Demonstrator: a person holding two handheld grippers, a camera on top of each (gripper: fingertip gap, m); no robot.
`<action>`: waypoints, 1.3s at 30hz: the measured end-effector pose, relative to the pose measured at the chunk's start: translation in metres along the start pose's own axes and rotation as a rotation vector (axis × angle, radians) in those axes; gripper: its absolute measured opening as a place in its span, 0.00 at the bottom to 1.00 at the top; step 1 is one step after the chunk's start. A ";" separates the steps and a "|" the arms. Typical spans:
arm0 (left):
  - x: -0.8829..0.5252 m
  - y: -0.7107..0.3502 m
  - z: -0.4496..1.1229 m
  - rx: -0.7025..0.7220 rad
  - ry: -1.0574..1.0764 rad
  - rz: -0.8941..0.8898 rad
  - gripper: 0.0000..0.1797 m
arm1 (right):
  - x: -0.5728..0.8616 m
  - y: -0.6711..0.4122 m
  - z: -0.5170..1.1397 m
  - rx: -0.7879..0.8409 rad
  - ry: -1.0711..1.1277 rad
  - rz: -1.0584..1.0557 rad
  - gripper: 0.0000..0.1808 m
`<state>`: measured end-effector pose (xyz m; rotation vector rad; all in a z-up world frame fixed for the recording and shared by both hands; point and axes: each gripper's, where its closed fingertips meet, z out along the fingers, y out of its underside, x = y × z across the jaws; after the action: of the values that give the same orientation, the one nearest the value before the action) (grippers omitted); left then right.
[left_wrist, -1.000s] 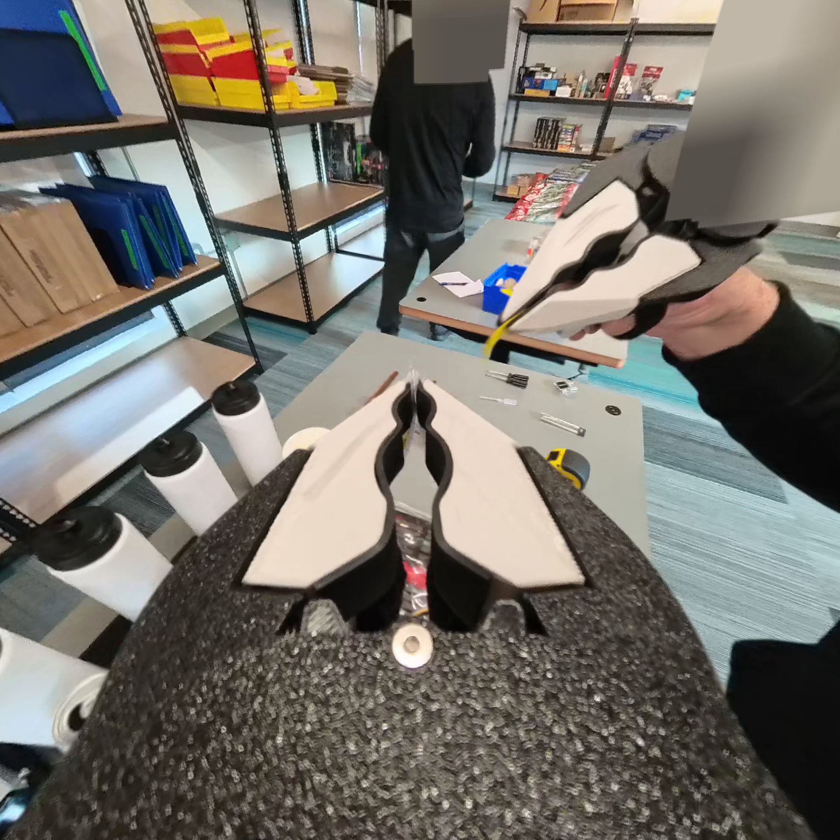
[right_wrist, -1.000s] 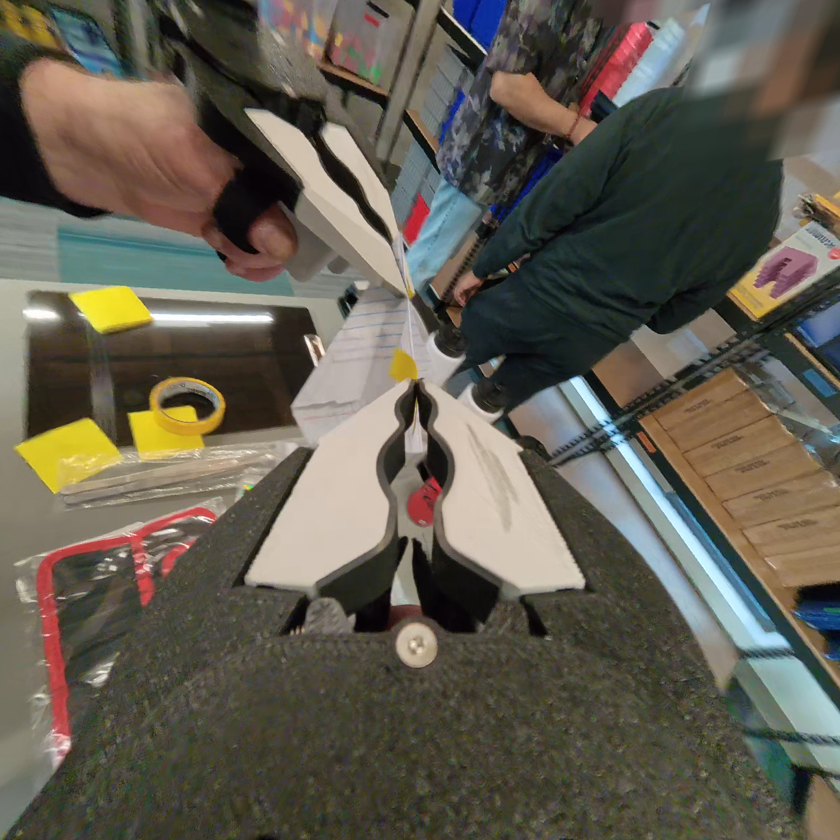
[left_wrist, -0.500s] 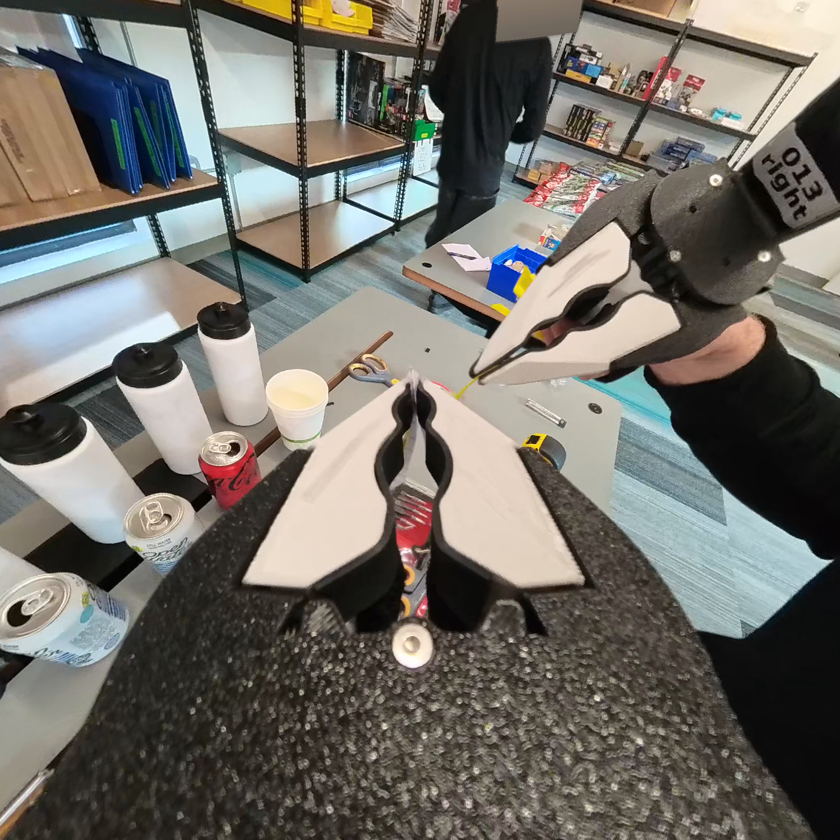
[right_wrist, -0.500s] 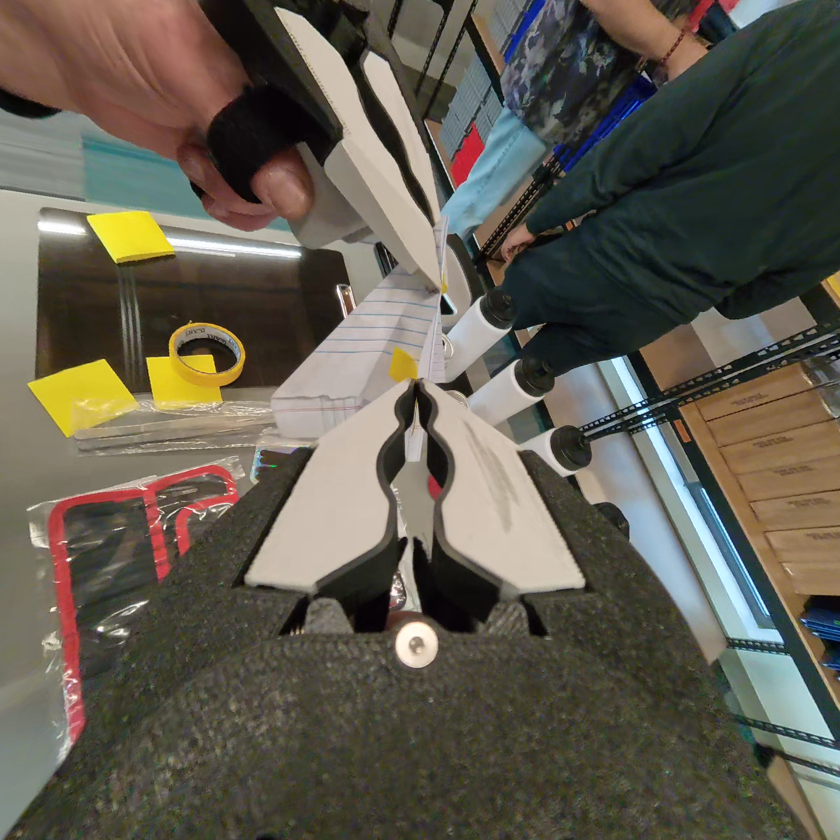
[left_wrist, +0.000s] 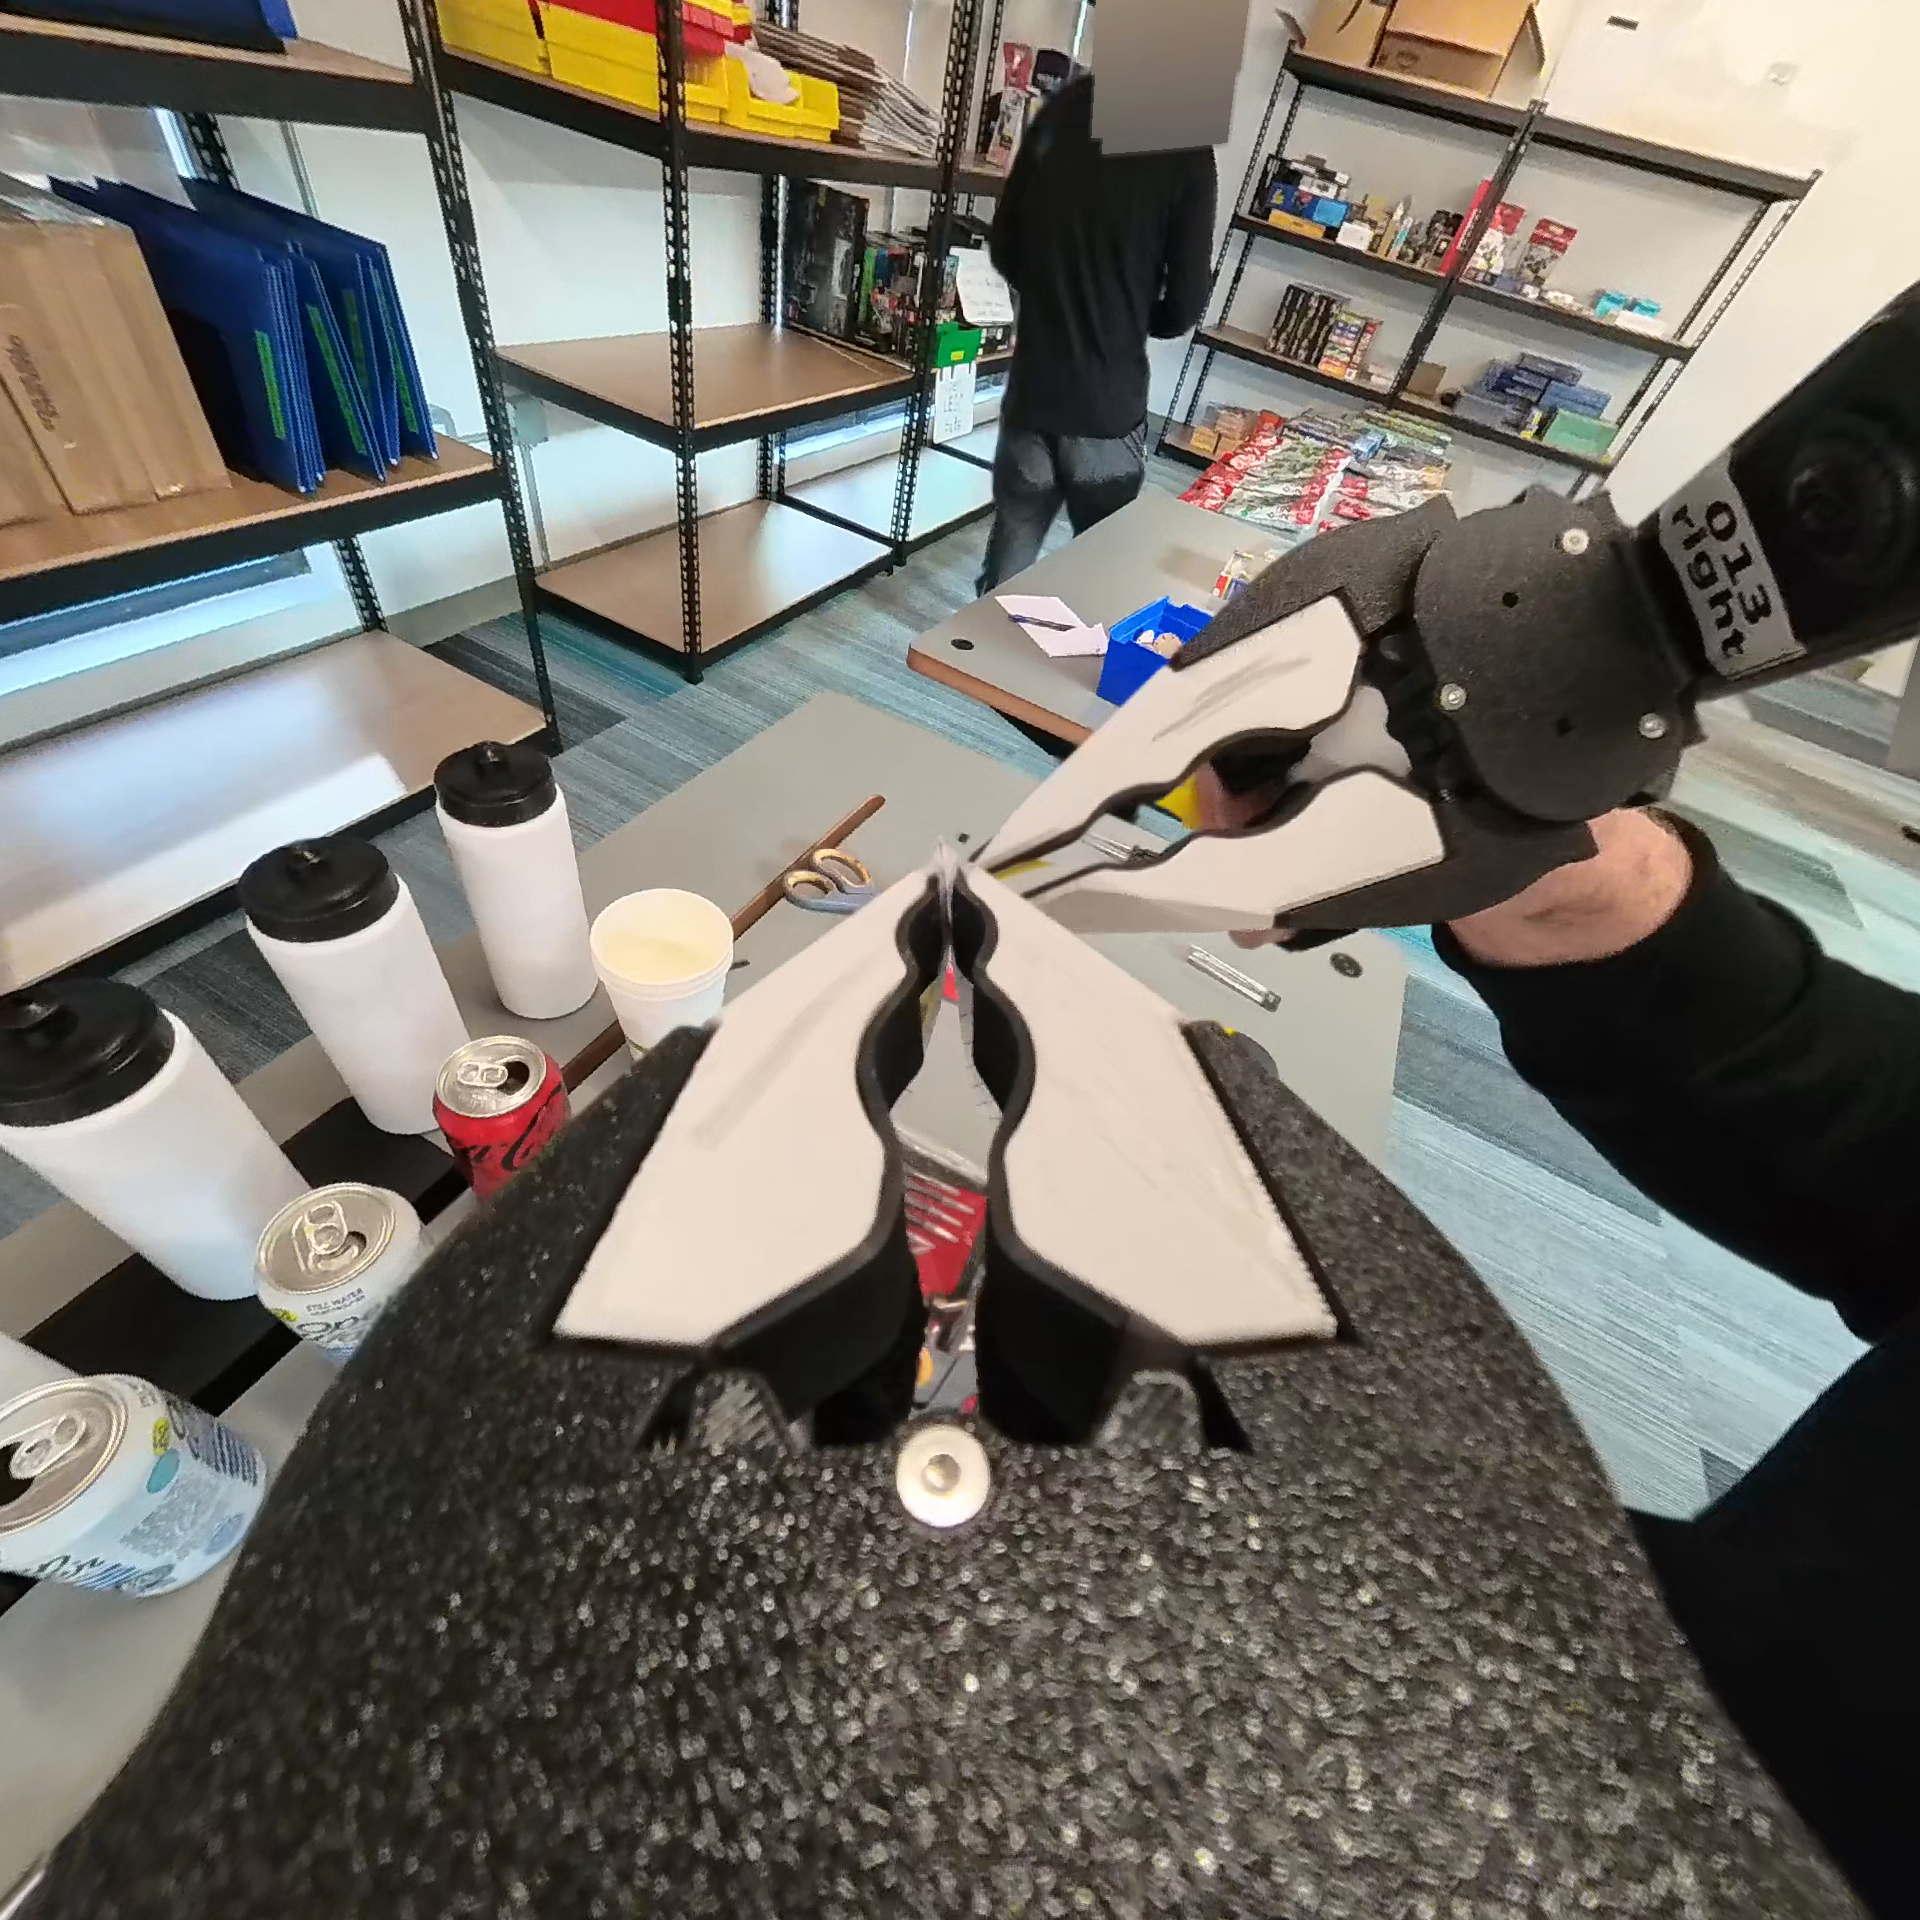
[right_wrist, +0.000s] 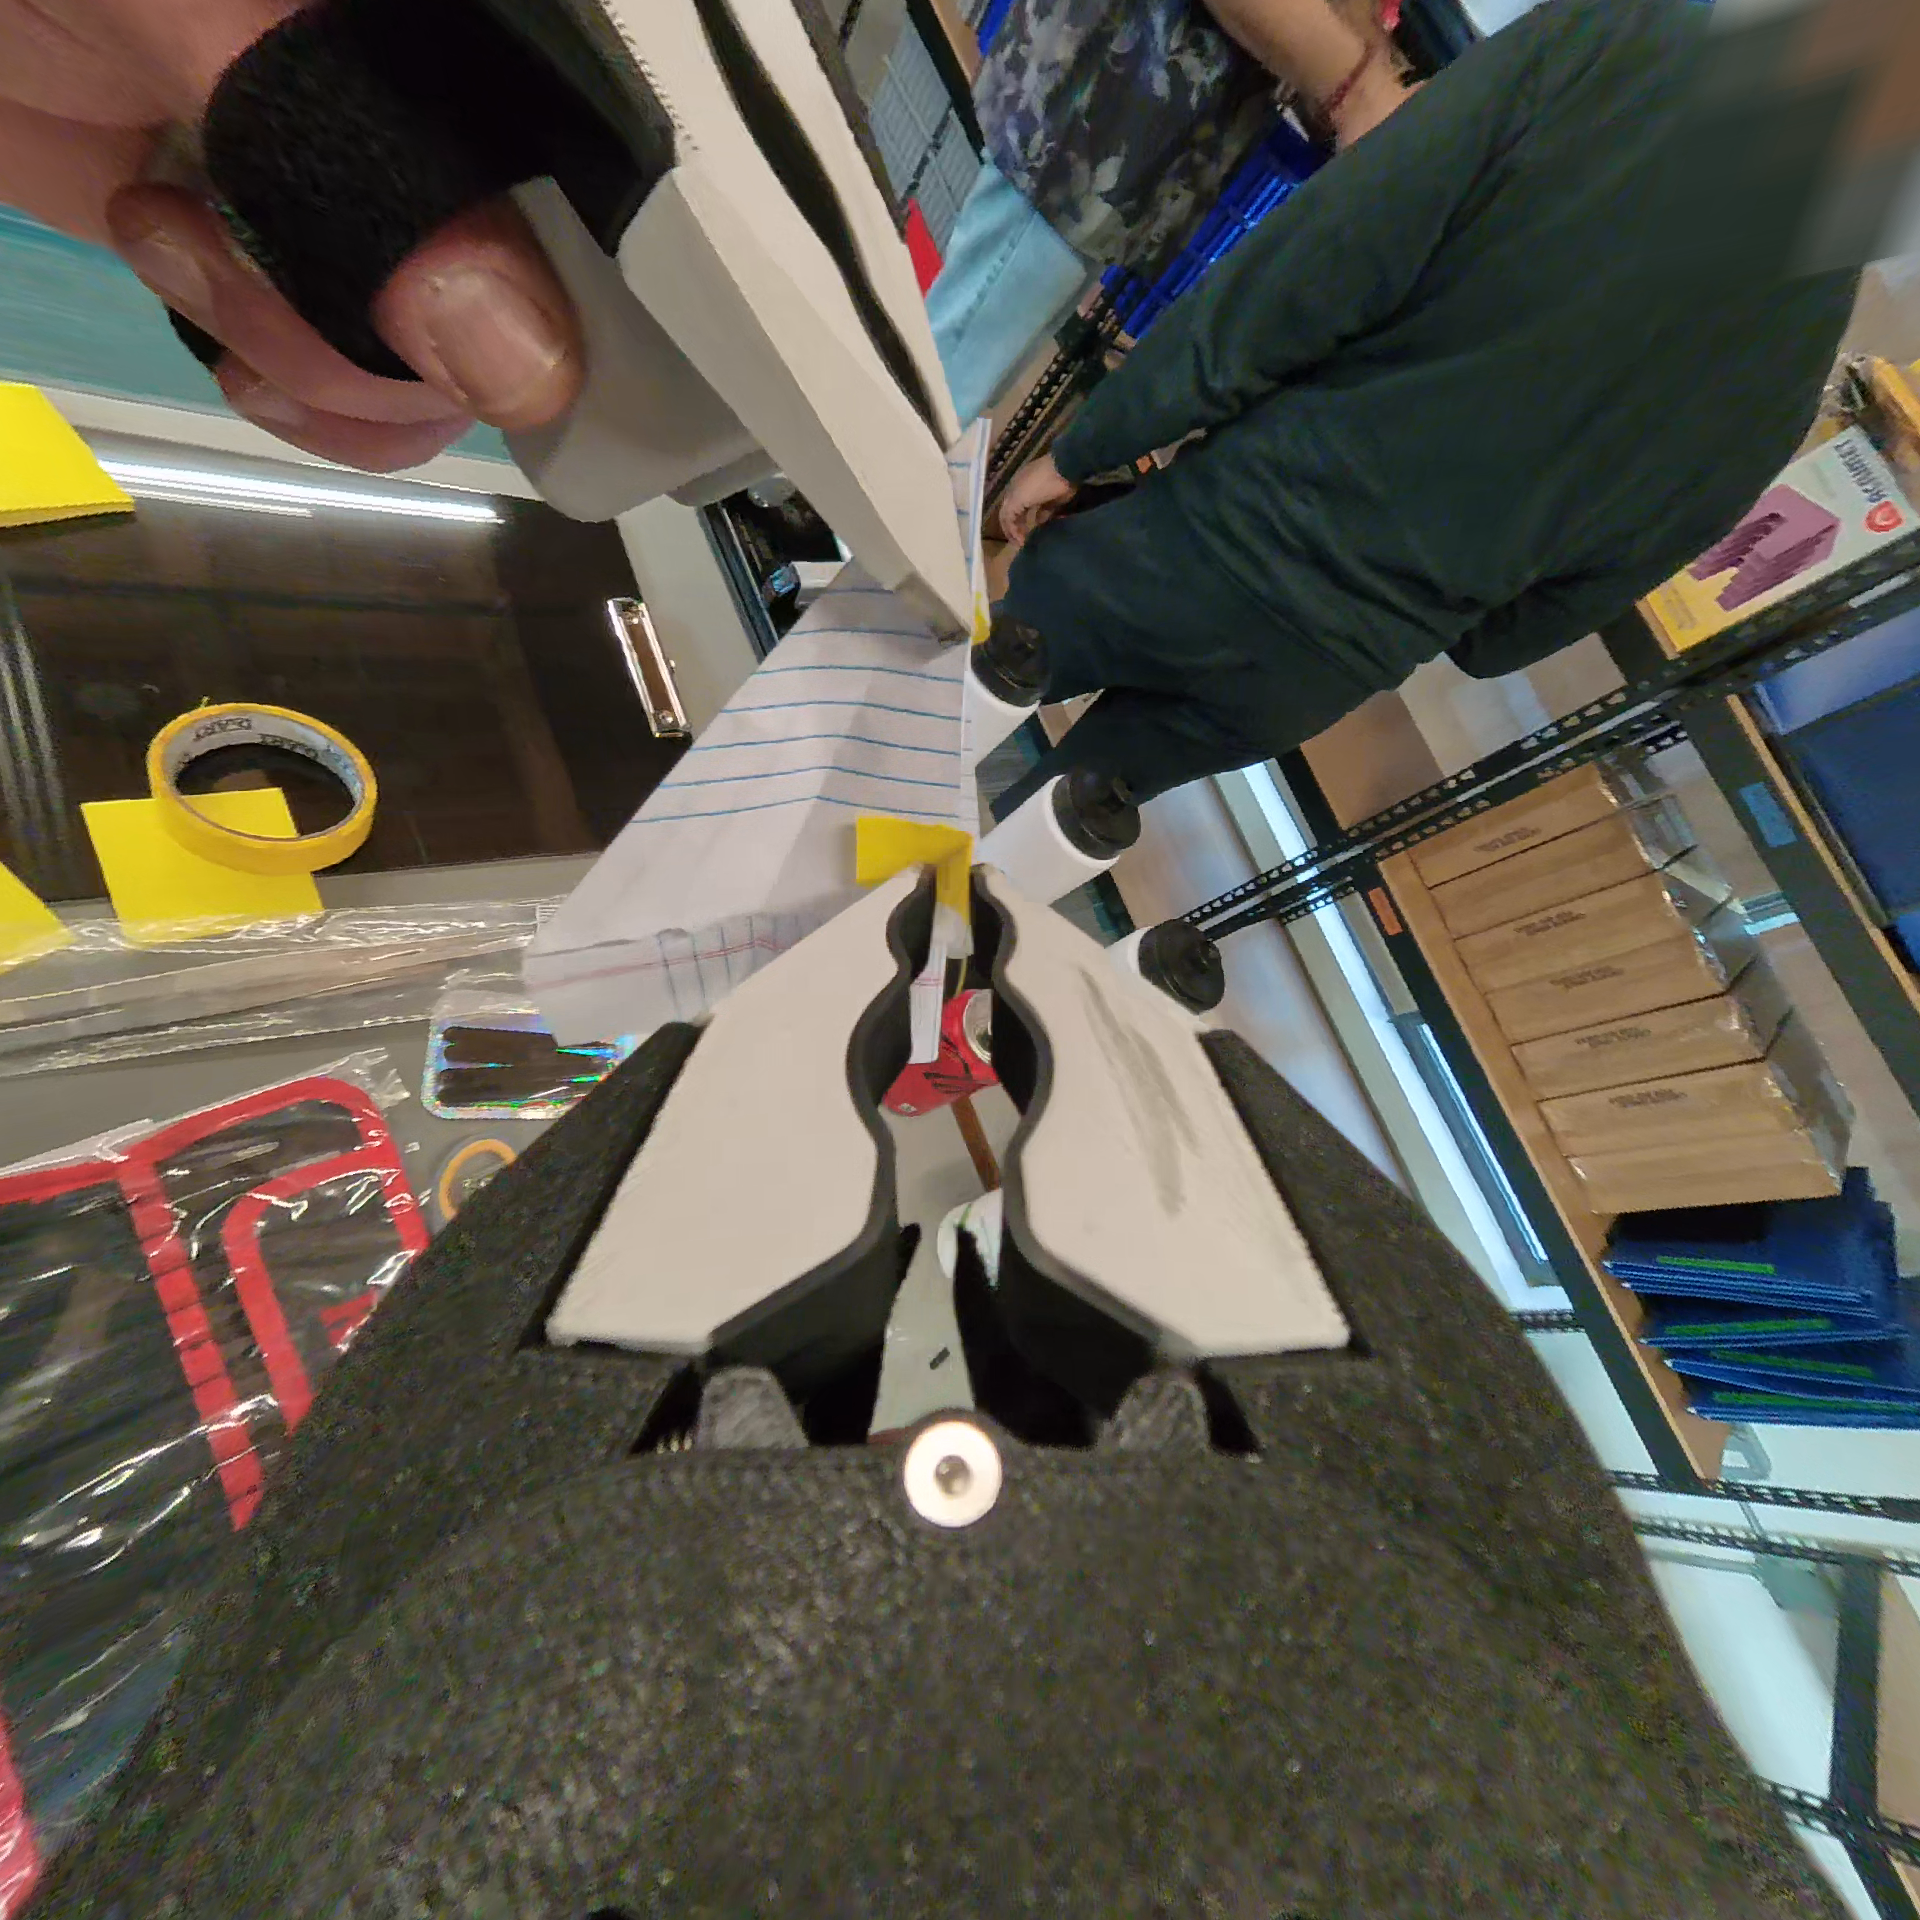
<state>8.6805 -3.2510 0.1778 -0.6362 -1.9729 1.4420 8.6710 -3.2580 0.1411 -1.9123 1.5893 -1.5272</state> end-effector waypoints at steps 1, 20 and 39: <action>0.001 -0.001 0.000 0.003 0.000 0.004 0.00 | 0.000 0.000 0.000 0.003 0.004 0.004 0.04; 0.010 -0.018 -0.002 0.069 0.042 0.121 0.00 | 0.002 -0.013 -0.008 0.078 -0.006 0.043 0.26; 0.015 -0.039 -0.003 0.185 0.045 0.068 0.12 | 0.013 -0.038 -0.012 0.255 0.077 0.149 0.38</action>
<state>8.6711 -3.2503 0.2182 -0.6522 -1.7735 1.6140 8.6819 -3.2492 0.1805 -1.5825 1.4495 -1.6662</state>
